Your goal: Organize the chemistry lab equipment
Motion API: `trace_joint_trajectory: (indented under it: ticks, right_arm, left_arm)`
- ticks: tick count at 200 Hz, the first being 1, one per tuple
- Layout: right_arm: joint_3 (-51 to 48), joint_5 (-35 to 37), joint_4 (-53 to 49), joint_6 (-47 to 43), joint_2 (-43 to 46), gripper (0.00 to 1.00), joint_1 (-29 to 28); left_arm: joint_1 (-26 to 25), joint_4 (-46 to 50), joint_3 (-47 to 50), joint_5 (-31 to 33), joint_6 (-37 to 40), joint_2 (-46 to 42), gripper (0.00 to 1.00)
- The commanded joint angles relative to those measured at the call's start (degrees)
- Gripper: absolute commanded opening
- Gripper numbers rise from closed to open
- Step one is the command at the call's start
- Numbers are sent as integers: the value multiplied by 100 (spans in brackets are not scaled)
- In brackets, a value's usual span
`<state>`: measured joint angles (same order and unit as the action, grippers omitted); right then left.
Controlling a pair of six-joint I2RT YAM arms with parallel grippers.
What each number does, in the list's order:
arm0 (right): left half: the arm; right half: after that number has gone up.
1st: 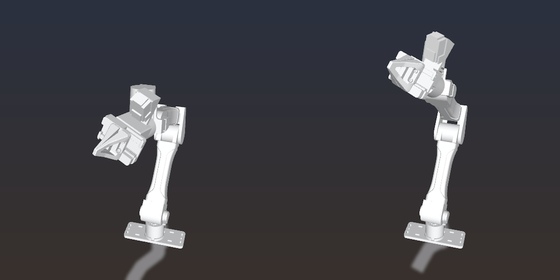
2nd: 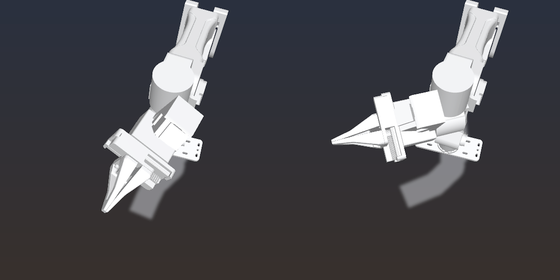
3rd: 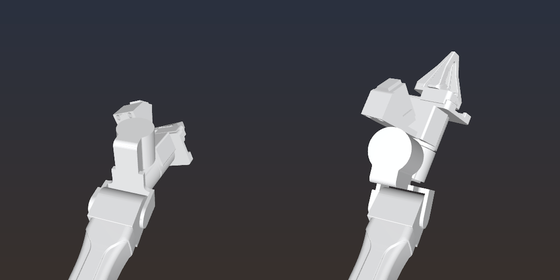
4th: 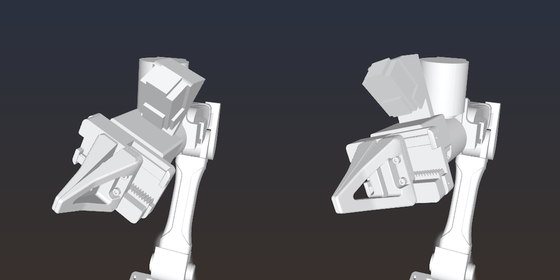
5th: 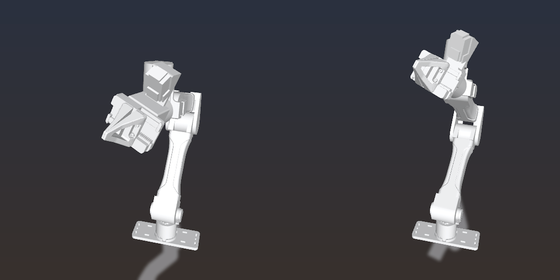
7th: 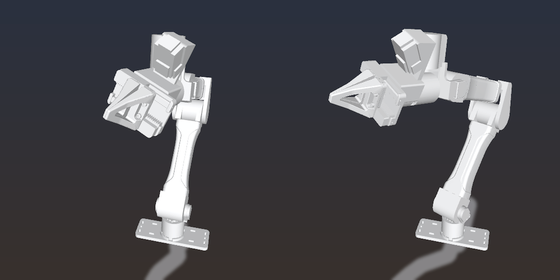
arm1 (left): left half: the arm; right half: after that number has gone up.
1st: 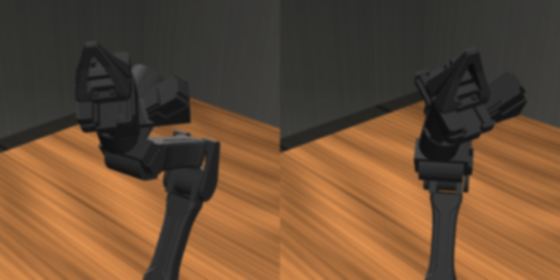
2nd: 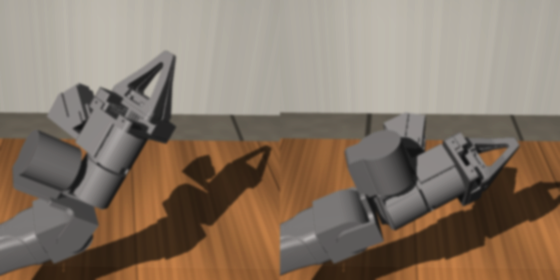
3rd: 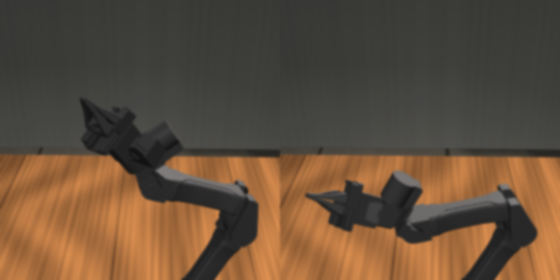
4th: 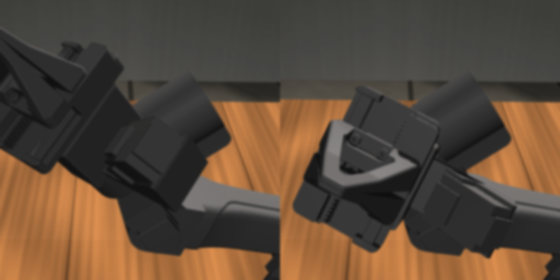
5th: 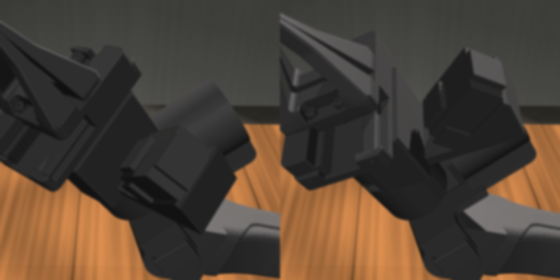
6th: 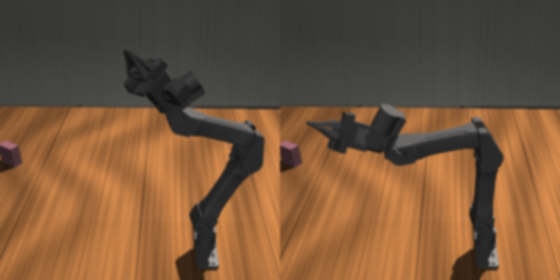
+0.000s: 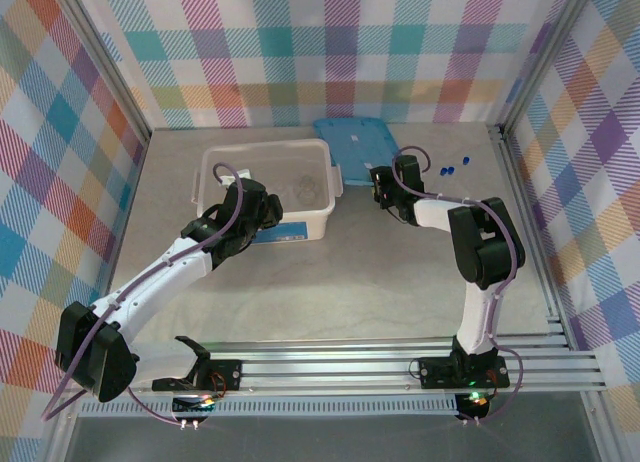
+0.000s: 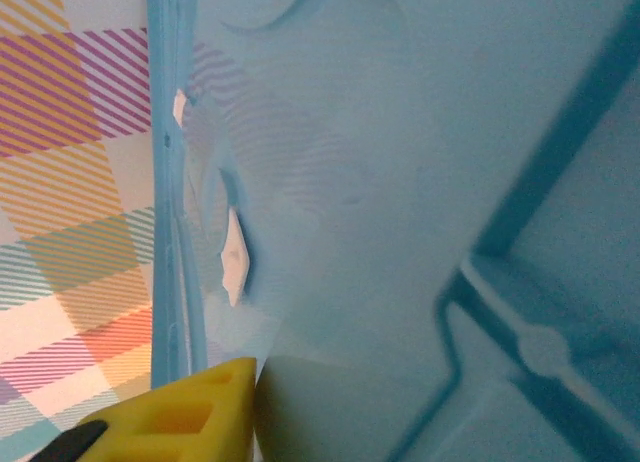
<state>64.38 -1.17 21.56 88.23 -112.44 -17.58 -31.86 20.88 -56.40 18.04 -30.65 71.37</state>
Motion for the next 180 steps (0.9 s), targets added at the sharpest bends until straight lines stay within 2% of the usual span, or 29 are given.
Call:
trace_joint_trajectory:
  ticks: [1, 28, 99, 180]
  right_arm:
    - [386, -52, 219, 204, -277, 29, 94]
    - [403, -47, 38, -41, -204, 24, 66]
    - [102, 402, -601, -921, 631, 17, 41]
    - [154, 321, -946, -1229, 862, 8, 40]
  left_arm:
    - [-119, 490, 197, -376, -175, 27, 63]
    - [-118, 519, 256, -329, -175, -39, 64]
    - [-119, 425, 220, -366, -183, 60, 64]
    - [-119, 420, 91, -108, -141, 32, 63]
